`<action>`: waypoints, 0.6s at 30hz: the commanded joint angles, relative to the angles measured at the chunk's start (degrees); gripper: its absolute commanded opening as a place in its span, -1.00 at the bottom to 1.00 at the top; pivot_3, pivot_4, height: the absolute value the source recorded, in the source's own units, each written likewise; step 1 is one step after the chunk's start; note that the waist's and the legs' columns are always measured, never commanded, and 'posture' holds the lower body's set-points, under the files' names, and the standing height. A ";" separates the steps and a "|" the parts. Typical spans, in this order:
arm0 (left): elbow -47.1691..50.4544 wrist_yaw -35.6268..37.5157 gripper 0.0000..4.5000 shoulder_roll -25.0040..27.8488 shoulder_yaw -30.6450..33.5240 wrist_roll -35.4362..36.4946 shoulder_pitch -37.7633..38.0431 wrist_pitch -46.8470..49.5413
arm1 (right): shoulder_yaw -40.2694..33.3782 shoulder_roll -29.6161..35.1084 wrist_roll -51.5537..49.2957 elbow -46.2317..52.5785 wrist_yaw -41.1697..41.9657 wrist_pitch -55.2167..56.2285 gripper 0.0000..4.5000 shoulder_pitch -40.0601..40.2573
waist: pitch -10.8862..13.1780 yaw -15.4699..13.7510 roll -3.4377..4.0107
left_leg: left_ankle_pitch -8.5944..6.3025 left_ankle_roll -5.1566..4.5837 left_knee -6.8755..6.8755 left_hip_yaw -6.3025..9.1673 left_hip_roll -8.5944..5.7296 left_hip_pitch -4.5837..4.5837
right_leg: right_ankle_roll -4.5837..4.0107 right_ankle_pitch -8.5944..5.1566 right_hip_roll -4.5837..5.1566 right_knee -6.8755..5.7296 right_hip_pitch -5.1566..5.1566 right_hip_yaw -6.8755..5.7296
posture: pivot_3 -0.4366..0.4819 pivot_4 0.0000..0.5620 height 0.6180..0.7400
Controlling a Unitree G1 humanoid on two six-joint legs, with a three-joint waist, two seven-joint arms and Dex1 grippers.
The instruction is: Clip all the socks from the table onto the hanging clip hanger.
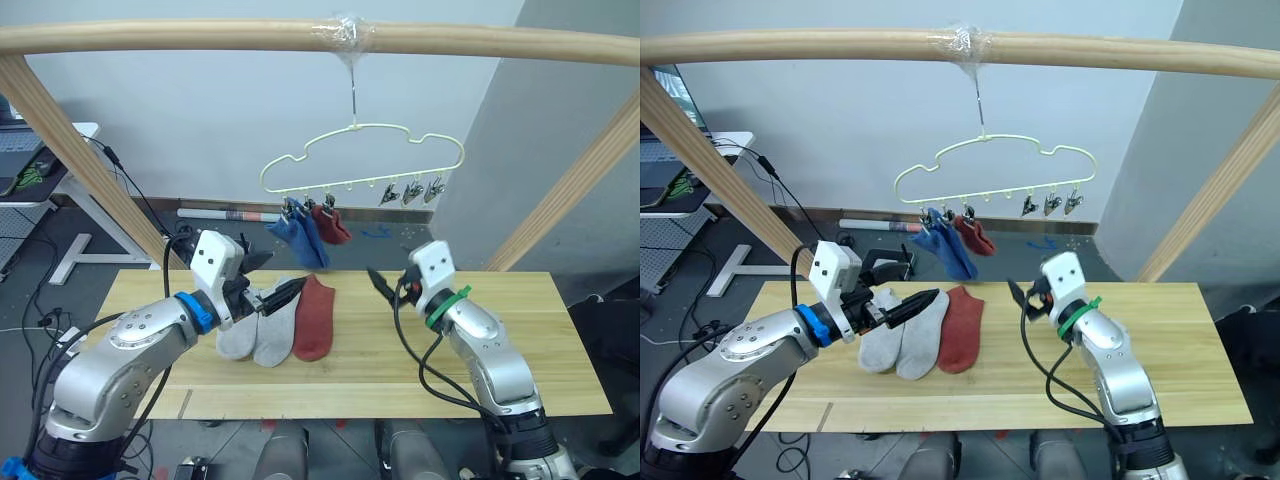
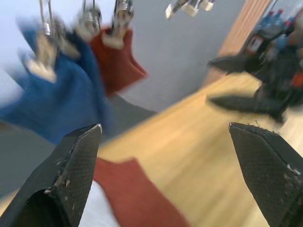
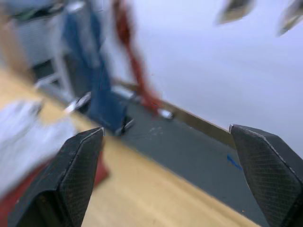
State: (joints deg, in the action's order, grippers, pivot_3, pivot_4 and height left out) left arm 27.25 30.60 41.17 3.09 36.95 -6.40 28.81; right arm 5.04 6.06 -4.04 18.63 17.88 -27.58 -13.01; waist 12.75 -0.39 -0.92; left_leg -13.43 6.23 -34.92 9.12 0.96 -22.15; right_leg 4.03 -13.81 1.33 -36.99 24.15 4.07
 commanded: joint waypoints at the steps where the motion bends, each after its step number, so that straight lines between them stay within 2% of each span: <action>1: -0.61 5.29 1.00 -0.29 -1.24 -6.60 0.07 -9.46 | -0.02 -2.34 0.56 7.63 -5.23 -5.02 0.72 -1.84 | 0.02 0.15 0.03 | -0.01 0.00 0.02 0.00 0.00 -0.02 | 0.00 0.00 0.00 0.04 0.01 0.00 | 0.16 -0.28 1.00; 3: -1.77 7.20 1.00 -0.67 -1.31 -8.09 -0.13 -11.85 | 1.00 -2.91 2.30 8.45 -7.19 -6.37 0.41 -3.26 | 0.02 0.28 0.03 | -0.01 0.01 0.04 -0.02 -0.02 -0.10 | -0.02 -0.02 0.03 0.07 0.05 0.00 | 0.16 -0.28 1.00; 10: -5.32 9.68 1.00 -3.06 -1.74 -11.18 -4.55 -14.37 | 1.64 -4.52 3.96 5.34 -10.95 -6.36 0.41 -6.85 | 0.04 0.64 0.06 | -0.01 -0.01 0.04 0.02 -0.01 -0.15 | -0.04 -0.04 0.02 0.03 0.11 -0.05 | 0.13 -0.26 1.00; 18: -2.52 9.12 1.00 -4.93 -0.86 -11.04 -5.07 -12.15 | 1.92 -6.05 4.10 1.17 -12.50 -5.60 0.41 -10.97 | 0.04 1.98 0.06 | -0.01 -0.02 0.04 0.05 -0.01 -0.14 | 0.22 0.11 0.02 -0.02 0.10 -0.06 | 0.15 -0.24 1.00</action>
State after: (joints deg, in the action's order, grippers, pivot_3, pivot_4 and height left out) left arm 22.46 39.82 36.50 1.45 26.08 -11.29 17.06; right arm 6.84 0.35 -0.12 18.96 5.88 -34.52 -23.26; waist 12.79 1.59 -0.85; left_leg -13.43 6.20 -34.87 9.17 0.95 -22.30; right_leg 4.26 -13.69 1.35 -37.01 24.26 4.00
